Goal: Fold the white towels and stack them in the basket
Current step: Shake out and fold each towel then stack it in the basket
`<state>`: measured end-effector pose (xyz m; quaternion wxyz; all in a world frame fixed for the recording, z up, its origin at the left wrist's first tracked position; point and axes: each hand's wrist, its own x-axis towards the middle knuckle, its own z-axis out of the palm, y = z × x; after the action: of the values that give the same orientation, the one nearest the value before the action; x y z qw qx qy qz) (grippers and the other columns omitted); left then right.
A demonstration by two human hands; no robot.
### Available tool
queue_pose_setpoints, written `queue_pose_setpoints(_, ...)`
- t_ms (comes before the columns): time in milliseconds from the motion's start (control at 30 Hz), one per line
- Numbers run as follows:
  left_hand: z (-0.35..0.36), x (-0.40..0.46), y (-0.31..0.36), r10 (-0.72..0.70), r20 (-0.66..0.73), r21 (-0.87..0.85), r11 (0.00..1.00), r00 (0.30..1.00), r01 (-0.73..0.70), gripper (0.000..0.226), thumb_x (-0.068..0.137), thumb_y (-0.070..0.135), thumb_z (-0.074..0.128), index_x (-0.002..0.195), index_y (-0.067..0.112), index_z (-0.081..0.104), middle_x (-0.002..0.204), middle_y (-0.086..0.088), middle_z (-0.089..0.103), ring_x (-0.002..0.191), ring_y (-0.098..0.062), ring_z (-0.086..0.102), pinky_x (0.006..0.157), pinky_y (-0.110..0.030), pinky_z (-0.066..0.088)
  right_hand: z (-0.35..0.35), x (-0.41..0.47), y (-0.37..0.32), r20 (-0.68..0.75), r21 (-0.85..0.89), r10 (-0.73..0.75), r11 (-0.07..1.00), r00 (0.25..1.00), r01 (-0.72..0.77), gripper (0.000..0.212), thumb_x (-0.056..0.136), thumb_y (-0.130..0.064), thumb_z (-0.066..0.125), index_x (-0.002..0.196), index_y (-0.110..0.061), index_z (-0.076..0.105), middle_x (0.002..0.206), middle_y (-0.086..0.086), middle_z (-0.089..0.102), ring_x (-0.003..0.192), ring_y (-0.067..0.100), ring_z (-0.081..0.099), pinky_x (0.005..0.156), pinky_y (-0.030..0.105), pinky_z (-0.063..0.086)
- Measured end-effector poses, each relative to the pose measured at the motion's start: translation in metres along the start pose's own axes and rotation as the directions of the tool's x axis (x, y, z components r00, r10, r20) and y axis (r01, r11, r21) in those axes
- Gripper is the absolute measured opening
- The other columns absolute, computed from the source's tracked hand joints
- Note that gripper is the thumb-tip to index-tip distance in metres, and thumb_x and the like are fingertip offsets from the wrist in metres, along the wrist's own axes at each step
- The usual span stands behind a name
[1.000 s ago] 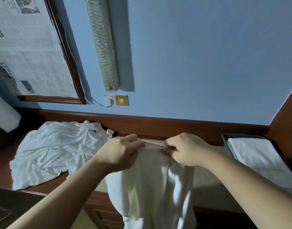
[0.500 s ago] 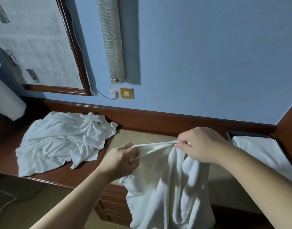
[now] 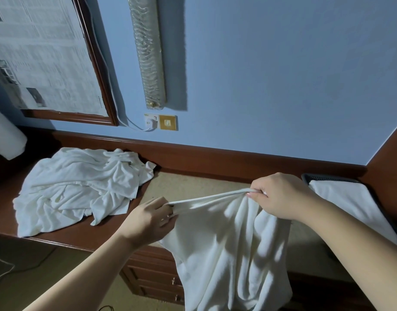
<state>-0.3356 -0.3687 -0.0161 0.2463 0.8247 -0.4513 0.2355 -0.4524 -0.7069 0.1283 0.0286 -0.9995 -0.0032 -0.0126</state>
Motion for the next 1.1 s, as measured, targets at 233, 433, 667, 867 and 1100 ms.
queue_pose_setpoints(233, 0.0, -0.002, -0.001, 0.017, -0.007, -0.002, 1.0, 1.0, -0.017, 0.012, 0.102, 0.011, 0.06, 0.107, 0.003, 0.067, 0.101, -0.006, 0.059, 0.081, -0.027, 0.061, 0.075, -0.032, 0.054, -0.001, -0.002, 0.002, -0.011, 0.011, 0.056, 0.998, 0.998, -0.056, 0.042, 0.104, -0.047, 0.049, 0.076, -0.018, 0.056, 0.067, -0.003, 0.058, 0.063, 0.014, 0.054, 0.05, 0.03, 0.03)
queue_pose_setpoints(433, -0.002, 0.001, -0.009, 0.048, 0.015, 0.024, 0.999, 0.999, -0.048, 0.022, 0.105, 0.025, 0.064, 0.097, 0.007, 0.07, 0.087, -0.001, 0.056, 0.07, -0.022, 0.057, 0.06, -0.036, 0.053, 0.002, -0.001, 0.004, -0.003, 0.011, 0.081, 0.997, 0.997, -0.081, 0.042, 0.105, -0.047, 0.049, 0.075, -0.018, 0.056, 0.067, -0.004, 0.058, 0.064, 0.013, 0.054, 0.051, 0.03, 0.031)
queue_pose_setpoints(667, 0.001, -0.001, -0.018, 0.101, 0.029, 0.08, 0.991, 0.994, -0.103, 0.024, 0.106, 0.025, 0.064, 0.103, 0.005, 0.076, 0.094, -0.004, 0.058, 0.076, -0.019, 0.059, 0.07, -0.033, 0.056, 0.014, 0.004, 0.001, 0.032, 0.019, 0.053, 0.998, 0.998, -0.054, 0.044, 0.104, -0.048, 0.048, 0.075, -0.016, 0.053, 0.069, -0.001, 0.061, 0.065, 0.019, 0.056, 0.056, 0.035, 0.041)
queue_pose_setpoints(867, 0.007, -0.01, -0.022, 0.088, 0.069, 0.059, 0.994, 0.994, -0.092, 0.025, 0.105, 0.034, 0.065, 0.113, 0.015, 0.077, 0.087, 0.001, 0.064, 0.069, -0.019, 0.064, 0.058, -0.035, 0.057, 0.022, 0.008, -0.006, 0.073, 0.01, 0.035, 0.999, 0.997, -0.036, 0.042, 0.104, -0.049, 0.048, 0.074, -0.02, 0.054, 0.073, -0.004, 0.062, 0.067, 0.016, 0.057, 0.058, 0.034, 0.044)
queue_pose_setpoints(1100, 0.008, -0.01, -0.027, -0.037, 0.06, 0.138, 0.99, 0.998, 0.029, 0.049, 0.101, 0.044, 0.061, 0.061, 0.018, 0.05, 0.055, 0.005, 0.042, 0.046, -0.016, 0.044, 0.04, -0.032, 0.042, 0.031, 0.009, -0.022, 0.118, 0.037, -0.02, 0.999, 0.993, 0.016, 0.041, 0.104, -0.045, 0.049, 0.071, -0.021, 0.052, 0.072, -0.003, 0.06, 0.066, 0.017, 0.057, 0.058, 0.035, 0.044)
